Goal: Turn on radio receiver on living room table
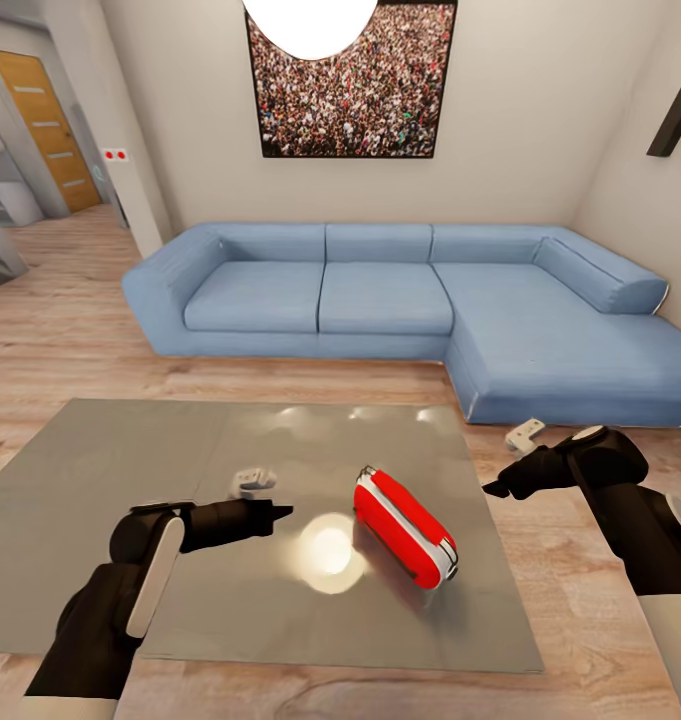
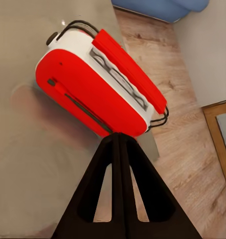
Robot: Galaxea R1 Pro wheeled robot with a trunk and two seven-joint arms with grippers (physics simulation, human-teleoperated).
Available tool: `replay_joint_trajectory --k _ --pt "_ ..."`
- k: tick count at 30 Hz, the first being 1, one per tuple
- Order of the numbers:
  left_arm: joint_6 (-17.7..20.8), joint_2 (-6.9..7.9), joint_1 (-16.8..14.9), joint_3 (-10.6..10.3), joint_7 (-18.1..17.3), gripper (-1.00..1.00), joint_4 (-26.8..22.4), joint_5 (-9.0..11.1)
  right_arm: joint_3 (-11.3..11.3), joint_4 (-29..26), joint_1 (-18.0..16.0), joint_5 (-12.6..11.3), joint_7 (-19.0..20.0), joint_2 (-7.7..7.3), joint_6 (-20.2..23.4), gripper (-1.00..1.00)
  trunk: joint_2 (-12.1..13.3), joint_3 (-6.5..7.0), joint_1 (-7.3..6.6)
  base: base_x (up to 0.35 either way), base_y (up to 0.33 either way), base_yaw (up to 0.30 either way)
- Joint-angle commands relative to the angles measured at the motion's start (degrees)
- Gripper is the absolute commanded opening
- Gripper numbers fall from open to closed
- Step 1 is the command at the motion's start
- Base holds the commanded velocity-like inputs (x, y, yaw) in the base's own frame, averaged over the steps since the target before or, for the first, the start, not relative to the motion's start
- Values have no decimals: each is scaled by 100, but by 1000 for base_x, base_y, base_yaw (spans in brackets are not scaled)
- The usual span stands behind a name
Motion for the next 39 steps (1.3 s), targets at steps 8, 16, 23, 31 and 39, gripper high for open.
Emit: replay_joint_trajectory --k 8,16,23,31,39 --pt "-13 13 0 0 0 -100 0 -1 -1 4 0 8 -3 -1 -9 100 0 0 0 -315 0 0" --pt "-40 15 0 2 17 -100 14 -10 8 33 3 18 -3 1 -18 100 0 0 0 -41 0 0" --pt "-44 14 0 0 23 -100 43 -15 3 34 3 10 -10 1 -18 100 0 0 0 -1 0 0" --pt "-58 11 0 20 11 -100 59 0 3 45 2 7 -26 1 -24 100 0 0 0 0 0 0" --pt "-60 -3 0 26 15 -100 62 0 0 54 6 0 -37 1 -27 100 0 0 0 0 0 0"
